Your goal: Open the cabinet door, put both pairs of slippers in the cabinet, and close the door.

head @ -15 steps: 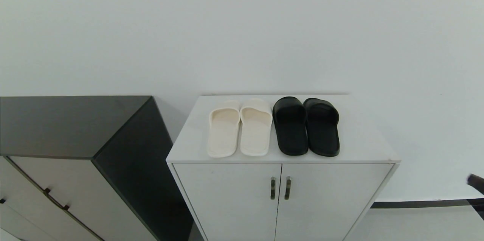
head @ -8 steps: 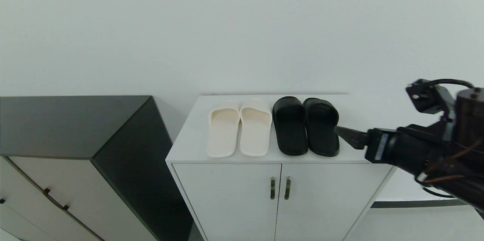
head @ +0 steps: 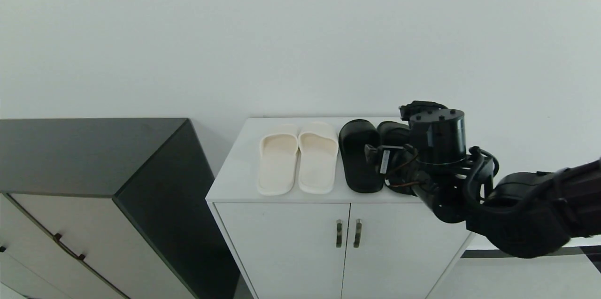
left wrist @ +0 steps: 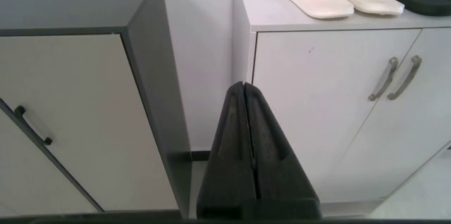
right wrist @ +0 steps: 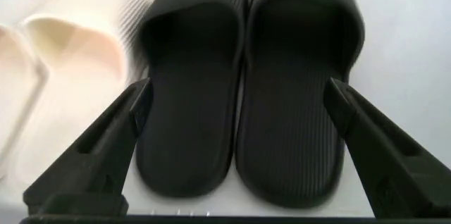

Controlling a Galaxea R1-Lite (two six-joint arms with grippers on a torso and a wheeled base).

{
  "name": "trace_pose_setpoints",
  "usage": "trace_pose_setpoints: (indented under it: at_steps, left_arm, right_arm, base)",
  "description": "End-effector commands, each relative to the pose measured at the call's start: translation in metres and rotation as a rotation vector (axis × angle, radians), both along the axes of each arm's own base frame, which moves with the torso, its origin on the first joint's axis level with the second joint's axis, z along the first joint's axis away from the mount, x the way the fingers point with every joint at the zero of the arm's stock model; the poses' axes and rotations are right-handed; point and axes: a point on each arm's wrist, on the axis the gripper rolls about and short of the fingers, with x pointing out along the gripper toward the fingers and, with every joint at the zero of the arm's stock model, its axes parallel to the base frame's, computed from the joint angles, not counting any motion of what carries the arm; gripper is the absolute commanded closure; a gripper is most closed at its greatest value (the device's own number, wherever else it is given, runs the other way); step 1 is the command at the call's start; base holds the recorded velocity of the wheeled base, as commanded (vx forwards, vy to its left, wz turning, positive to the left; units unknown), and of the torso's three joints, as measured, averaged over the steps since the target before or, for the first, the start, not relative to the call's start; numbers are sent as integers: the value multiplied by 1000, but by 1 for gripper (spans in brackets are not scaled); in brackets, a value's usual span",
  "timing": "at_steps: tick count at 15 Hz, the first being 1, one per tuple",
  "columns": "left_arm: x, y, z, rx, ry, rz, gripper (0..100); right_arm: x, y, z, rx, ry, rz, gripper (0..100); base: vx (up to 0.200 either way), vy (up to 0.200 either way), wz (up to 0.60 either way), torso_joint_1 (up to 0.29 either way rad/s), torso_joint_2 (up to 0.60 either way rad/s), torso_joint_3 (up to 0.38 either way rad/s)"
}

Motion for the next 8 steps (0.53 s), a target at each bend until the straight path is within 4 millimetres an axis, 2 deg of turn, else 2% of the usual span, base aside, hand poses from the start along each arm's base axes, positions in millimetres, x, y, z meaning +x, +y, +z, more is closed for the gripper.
trace_pose_setpoints:
  at_steps: [1,2,8]
  left_arm:
    - [0,0,0,0,1,0,100]
    - [0,0,0,0,1,0,100]
    - [0,0,0,0,1,0,100]
  right_arm:
    - [25,9,-26,-66,9,-21,0]
    - [27,10,-29,-75,7,-22,0]
    - [81,7,-42,-121,-33,-100,0]
  base:
    - [0,0,0,0,0,0]
    - [0,0,0,0,0,0]
    - [0,0,0,0,0,0]
